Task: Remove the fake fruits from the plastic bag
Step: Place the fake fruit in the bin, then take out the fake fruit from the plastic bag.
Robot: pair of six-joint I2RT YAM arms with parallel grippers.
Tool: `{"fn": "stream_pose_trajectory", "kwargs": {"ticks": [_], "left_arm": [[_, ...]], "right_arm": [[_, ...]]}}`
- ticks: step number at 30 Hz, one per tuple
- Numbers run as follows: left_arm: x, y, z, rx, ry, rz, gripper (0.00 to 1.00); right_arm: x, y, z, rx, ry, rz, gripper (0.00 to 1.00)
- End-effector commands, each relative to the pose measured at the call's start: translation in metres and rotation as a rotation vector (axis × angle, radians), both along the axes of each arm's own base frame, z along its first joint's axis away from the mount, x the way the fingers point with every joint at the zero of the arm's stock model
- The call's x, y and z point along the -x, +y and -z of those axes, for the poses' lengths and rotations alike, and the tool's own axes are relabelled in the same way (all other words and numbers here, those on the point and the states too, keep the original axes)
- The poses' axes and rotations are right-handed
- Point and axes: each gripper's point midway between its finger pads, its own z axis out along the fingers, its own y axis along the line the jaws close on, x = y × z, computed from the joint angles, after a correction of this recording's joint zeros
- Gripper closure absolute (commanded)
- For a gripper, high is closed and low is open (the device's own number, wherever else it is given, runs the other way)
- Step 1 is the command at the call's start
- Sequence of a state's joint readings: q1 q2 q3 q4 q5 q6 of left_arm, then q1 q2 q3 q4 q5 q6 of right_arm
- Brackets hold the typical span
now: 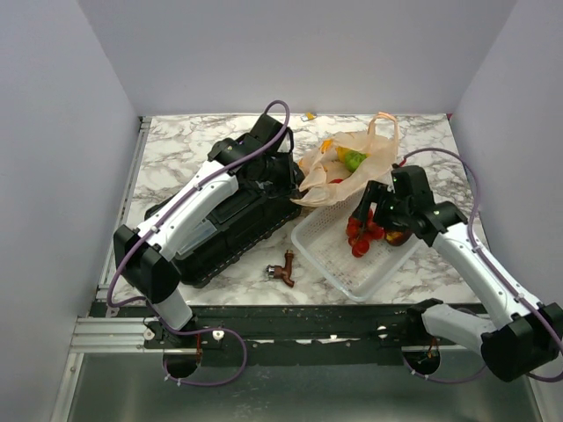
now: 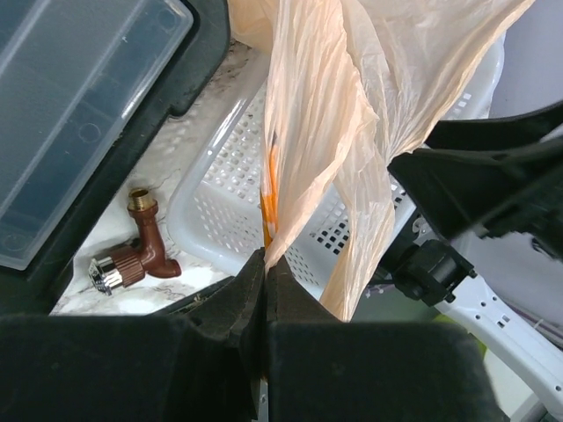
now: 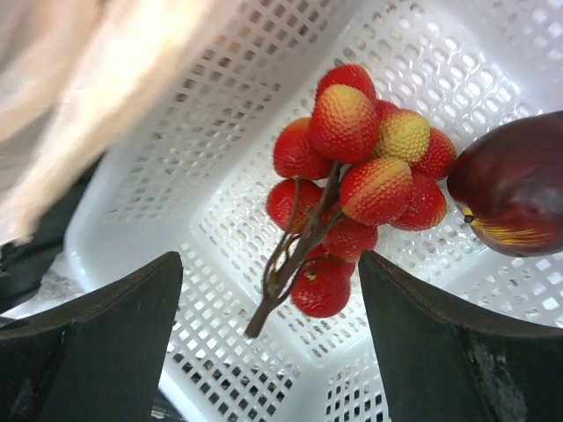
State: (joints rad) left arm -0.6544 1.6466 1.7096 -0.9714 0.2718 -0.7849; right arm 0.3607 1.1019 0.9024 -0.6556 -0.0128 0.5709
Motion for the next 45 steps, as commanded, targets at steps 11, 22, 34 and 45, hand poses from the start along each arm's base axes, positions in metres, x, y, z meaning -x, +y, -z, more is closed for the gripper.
{"fn": "stream_pose_trajectory", "kwargs": {"ticks": [11,22,34,45], "left_arm": [[0.013,-0.021,0.003,0.023,0.01,0.088,1.0],[0.016,-0.034,0.004,0.031,0.032,0.135,1.0],[0.017,-0.039,0.008,0.034,0.051,0.161,1.0],[0.021,-0.039,0.016,0.028,0.075,0.175,1.0]], "right_arm": [[-0.07,0.016,-0.108,-0.013,-0.271,-0.022,0.24],[-0.174,0.031,-0.064,0.156,-0.316,-0.045,0.52],[-0.226,0.014,-0.004,0.39,-0.244,-0.026,0.37],[-0.247,0.039,0.03,0.359,-0.22,-0.143,0.26]]}}
